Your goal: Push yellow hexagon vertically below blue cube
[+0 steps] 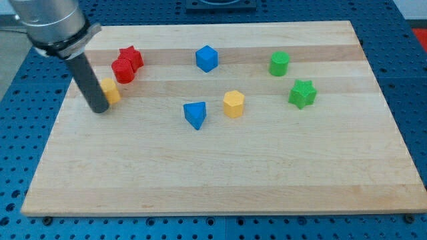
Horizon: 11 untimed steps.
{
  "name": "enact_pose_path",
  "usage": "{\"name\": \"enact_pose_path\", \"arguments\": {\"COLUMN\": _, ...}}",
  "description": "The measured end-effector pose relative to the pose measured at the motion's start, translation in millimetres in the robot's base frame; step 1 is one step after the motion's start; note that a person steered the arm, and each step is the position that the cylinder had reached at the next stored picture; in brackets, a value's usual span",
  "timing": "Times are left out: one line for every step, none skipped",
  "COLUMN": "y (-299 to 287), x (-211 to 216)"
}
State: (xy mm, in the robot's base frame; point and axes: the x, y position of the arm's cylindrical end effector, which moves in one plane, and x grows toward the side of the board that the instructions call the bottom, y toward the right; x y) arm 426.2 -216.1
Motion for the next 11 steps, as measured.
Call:
{"name": "enact_pose_path", "arguments": {"y": 9, "x": -22}}
{"name": "enact_pose_path", "arguments": {"y": 10, "x": -32}}
{"name": "enact_pose_path", "arguments": {"y": 26, "x": -31}}
{"name": "enact_pose_path", "arguments": {"y": 57, "x": 5}}
{"name": "enact_pose_path", "arguments": {"y": 61, "x": 71}}
{"name": "enact_pose_path", "arguments": {"y": 159, "x": 102}}
{"name": "enact_pose_path", "arguments": {"y": 279, "x": 101}}
{"name": "enact_pose_path", "arguments": {"y": 328, "x": 64}}
{"name": "enact_pose_path", "arguments": {"y": 308, "x": 21}}
{"name": "enact_pose_path", "arguments": {"y": 253, "x": -2}}
{"name": "enact_pose_path", "arguments": {"y": 210, "x": 0}}
